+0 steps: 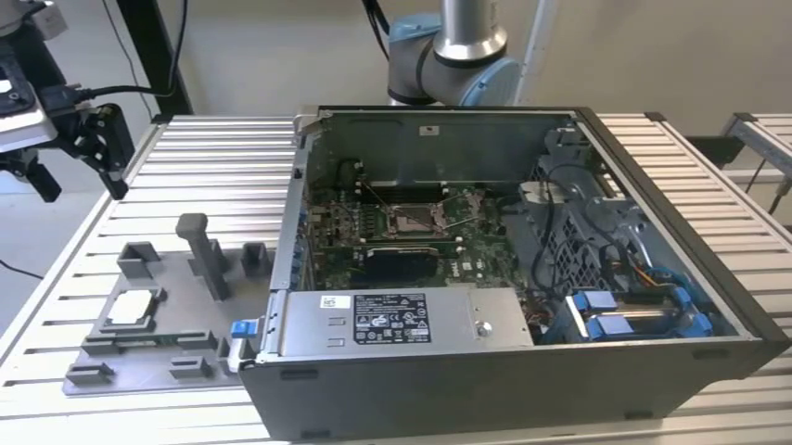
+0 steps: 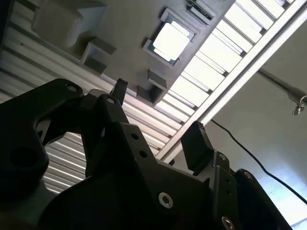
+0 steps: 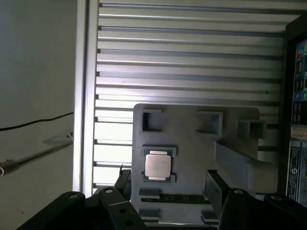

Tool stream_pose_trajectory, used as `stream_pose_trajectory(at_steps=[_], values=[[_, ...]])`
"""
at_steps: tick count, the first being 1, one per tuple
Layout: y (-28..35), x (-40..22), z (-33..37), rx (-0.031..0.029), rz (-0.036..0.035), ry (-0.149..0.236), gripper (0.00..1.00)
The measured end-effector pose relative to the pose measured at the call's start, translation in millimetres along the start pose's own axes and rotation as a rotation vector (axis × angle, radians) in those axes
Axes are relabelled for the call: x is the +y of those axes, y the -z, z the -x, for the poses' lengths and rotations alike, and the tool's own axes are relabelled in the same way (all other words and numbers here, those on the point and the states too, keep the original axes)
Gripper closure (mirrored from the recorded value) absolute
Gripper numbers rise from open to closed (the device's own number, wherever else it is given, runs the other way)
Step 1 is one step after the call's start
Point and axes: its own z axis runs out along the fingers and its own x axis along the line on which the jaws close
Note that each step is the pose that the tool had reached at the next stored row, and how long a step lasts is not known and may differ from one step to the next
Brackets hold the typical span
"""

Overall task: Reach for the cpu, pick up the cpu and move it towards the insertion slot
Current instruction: 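Pick up the cpu and move it towards the insertion slot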

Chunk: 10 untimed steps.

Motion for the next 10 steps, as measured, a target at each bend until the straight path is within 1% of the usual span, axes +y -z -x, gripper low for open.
stream_pose_trajectory(at_steps=[3,10], values=[[-5.4,-0.2,-0.1,0.0010,-0.0001,0.000,0.00],[-18.2,-0.7,-2.1,0.0010,-0.0001,0.000,0.00]])
